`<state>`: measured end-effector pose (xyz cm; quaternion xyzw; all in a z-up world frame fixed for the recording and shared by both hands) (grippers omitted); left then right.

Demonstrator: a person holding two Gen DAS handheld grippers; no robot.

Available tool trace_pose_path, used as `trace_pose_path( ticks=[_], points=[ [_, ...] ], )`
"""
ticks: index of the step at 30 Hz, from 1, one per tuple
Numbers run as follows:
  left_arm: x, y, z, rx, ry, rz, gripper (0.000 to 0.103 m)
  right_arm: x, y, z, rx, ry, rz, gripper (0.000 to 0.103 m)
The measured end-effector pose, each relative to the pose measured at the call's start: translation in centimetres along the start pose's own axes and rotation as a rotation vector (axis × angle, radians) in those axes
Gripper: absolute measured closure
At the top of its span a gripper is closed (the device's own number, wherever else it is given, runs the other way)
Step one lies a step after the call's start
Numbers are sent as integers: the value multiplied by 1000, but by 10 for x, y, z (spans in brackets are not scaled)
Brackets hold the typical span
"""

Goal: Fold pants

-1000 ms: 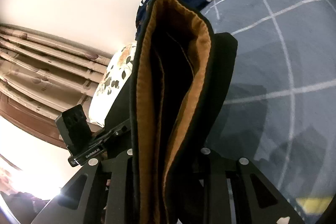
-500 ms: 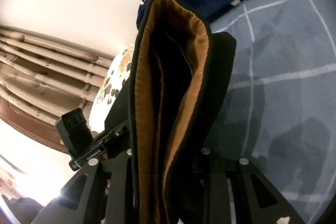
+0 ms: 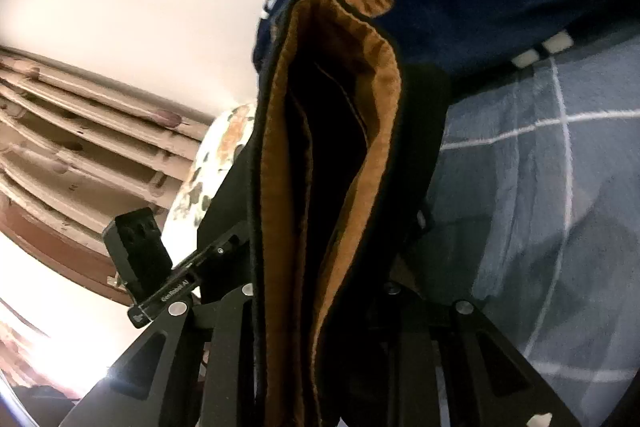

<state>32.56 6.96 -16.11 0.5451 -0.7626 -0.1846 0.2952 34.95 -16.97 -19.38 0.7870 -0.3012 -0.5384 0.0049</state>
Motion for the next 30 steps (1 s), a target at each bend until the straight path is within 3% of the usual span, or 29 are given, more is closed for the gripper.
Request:
trace_pose_path(
  ticks=[8,14,16,18,19,23,27,30],
  points=[
    [-24,-19,20,-25,49,-26,75,28,-11,0,-9,-32,38,80],
    [-39,-24,29,-24,73,-77,47,40,-9,5,2,-32,78,78],
    [-41,-25,33,-17,65,-89,43,40,-9,5,14,-22,84,78],
    [-44,-28,37,-16,51,-130,23,41,-10,5,19,-3,109,77],
    [-46,-28,40,-12,39,-168,21,39,-11,5,21,15,125,76],
    [-51,-24,43,6,55,-179,17,35,-15,3,48,57,166,70],
    [-56,-15,41,32,46,-255,17,28,-11,3,89,90,215,61],
    [-56,1,38,77,13,-331,17,20,-3,5,139,131,300,54]
  ],
)
Point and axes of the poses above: each gripper's, at about its wrist camera, not at the fingertips, and y roughly against the way its jaws point, x to its right, z to its underside, the point moved 5 cm from there along -y, roughly the way its jaws point, and after that the axes turned 10 degrees about x, right-handed, at the moved point
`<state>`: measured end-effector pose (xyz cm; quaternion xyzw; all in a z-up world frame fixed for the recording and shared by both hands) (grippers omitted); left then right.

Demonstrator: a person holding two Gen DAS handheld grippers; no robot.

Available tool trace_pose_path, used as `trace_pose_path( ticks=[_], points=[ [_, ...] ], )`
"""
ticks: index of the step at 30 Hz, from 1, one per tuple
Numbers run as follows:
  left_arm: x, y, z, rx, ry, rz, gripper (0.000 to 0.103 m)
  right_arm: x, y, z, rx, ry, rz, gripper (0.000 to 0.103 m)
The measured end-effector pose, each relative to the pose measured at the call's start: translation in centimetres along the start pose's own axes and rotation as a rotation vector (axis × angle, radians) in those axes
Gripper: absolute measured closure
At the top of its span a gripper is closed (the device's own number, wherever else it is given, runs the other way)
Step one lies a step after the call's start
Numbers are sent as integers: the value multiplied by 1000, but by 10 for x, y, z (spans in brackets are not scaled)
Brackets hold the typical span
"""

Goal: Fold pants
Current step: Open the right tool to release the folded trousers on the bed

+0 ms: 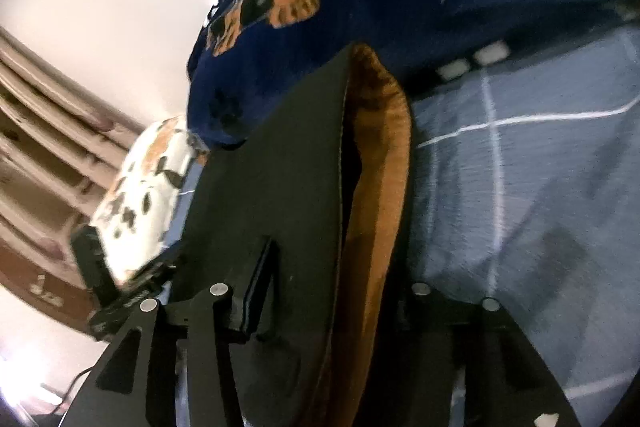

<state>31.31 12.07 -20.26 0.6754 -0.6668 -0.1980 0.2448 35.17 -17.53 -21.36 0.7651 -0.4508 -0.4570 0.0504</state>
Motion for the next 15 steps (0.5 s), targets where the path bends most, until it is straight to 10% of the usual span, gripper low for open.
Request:
trace_pose_path(
  ticks=[15],
  points=[
    [25,99,-18,217,0,-30,7,-73,77,35,205,256,219,28]
  ],
)
Point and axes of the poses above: each gripper's, at about its wrist camera, not at the fingertips, and y roughly against the way its jaws point, x to its right, z to its underside, the point moved 5 cm from there along -y, roughly the way its jaws point, and after that the axes turned 10 degrees about x, right-handed, at the moved point
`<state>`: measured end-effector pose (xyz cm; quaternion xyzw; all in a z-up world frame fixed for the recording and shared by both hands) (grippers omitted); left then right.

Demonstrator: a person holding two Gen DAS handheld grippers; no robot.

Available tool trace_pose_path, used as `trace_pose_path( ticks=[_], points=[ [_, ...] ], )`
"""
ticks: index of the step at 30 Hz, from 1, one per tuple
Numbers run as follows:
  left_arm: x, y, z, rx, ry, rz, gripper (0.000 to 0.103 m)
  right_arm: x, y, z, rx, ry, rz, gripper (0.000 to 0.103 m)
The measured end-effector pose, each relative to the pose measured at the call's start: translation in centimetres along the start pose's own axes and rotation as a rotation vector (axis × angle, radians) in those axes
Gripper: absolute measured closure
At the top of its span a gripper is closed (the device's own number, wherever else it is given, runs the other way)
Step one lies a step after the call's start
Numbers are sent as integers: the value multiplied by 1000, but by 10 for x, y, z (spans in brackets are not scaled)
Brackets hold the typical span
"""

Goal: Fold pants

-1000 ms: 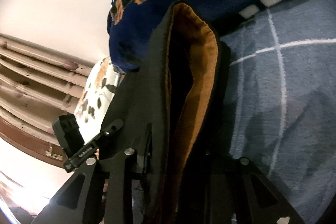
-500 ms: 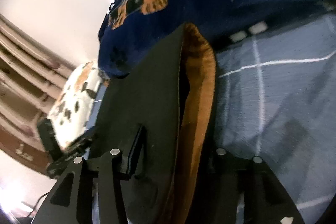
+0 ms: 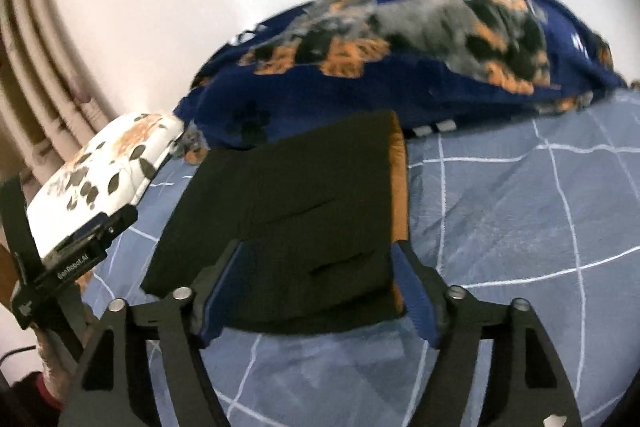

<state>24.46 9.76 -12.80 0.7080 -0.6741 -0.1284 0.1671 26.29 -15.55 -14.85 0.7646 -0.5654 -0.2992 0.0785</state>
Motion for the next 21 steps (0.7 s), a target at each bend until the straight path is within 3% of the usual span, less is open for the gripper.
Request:
trace_pose_path(
  ticks=[6,10,12,14,16,21],
  points=[
    [12,37,-8,45,-50,-6,6,-20,24,1,14,1,-24,26],
    [13,74,-22,143,-21,13,6,-36,46,-2,40,17,-45,24],
    [13,91,-32,178,-10,22,0,-41,57,-3,54,21,-53,22],
    [16,111,-44,229,-50,-46,0,-47,69,-6,71,25,-67,22],
    [22,130,-55,277,-92,-67,0,-52,81,-8,88,32,-73,21],
    [34,168,-72,290,-100,-21,0,-61,107,-15,127,36,-93,20]
  ],
)
Point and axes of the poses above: each gripper's, at about its wrist camera, not at the fingertips, and y roughly against the way its jaws point, x to its right, z to its underside, the point moved 5 cm from there along -y, roughly the way its jaws point, and after that the axes turned 10 degrees about x, right-handed, at the moved point
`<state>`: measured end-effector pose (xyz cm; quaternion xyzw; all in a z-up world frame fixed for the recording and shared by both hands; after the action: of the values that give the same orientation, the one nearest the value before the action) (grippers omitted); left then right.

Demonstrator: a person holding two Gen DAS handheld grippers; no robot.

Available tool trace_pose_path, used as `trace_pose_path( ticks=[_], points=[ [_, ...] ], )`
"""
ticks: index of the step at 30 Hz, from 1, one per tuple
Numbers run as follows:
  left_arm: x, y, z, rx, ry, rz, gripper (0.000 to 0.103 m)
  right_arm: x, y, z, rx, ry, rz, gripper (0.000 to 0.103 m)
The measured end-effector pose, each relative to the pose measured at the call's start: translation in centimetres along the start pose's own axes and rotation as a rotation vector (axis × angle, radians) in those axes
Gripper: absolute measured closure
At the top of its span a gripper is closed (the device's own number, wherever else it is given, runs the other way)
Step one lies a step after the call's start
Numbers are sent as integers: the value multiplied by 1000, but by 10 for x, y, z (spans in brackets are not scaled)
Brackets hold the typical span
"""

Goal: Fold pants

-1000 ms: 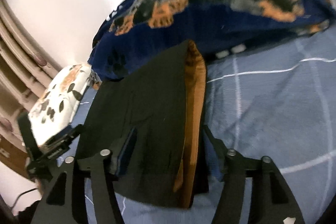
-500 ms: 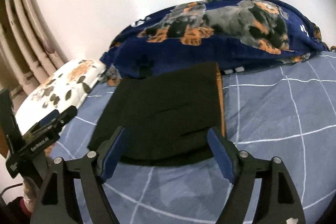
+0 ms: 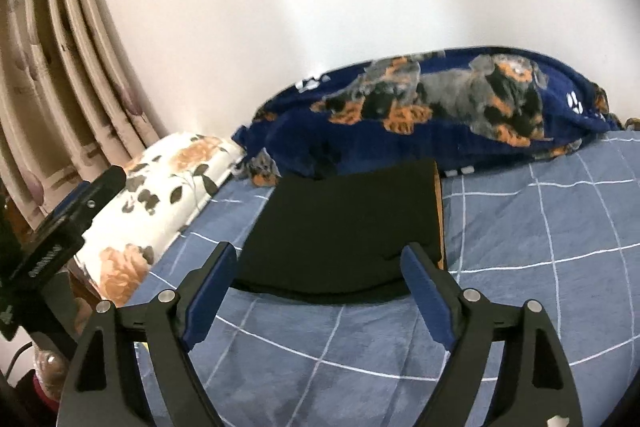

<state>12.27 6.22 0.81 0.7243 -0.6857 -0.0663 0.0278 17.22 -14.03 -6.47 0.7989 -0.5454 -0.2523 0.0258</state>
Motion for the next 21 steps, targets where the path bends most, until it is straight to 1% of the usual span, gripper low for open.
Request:
trace_pose_path(
  ticks=[2,3,5,6,8,11,14,21],
  points=[
    [1,13,-5,-5,2,-21,0,-3,9,-4,16,3,-6,20],
    [1,19,-8,3,8,-17,0,-6,13,-5,24,8,-9,20],
    [2,24,-11,-11,50,32,0,-11,21,-7,34,23,-14,19],
    [1,25,-12,-37,78,52,0,-13,24,-8,37,29,-15,19],
    [0,28,-14,-49,103,51,0,-16,30,-8,46,40,-16,18],
    [-3,34,-19,-30,118,54,0,-20,38,-8,56,49,-19,17],
    [-3,39,-22,-23,108,45,0,-23,43,-9,66,62,-16,17],
    [7,47,-23,-18,45,41,0,-32,52,-12,80,76,-28,14]
  ],
)
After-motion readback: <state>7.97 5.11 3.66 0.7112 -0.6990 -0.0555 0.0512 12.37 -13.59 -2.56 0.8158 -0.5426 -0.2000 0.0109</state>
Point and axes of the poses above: each gripper's, at about its wrist camera, not at the fingertips, and y roughly against the way its jaws point, x to its right, z to its underside, the point moved 5 cm from there along -y, roughly the way its jaws point, and after that the axes turned 10 degrees about x, right-handed, at the moved point
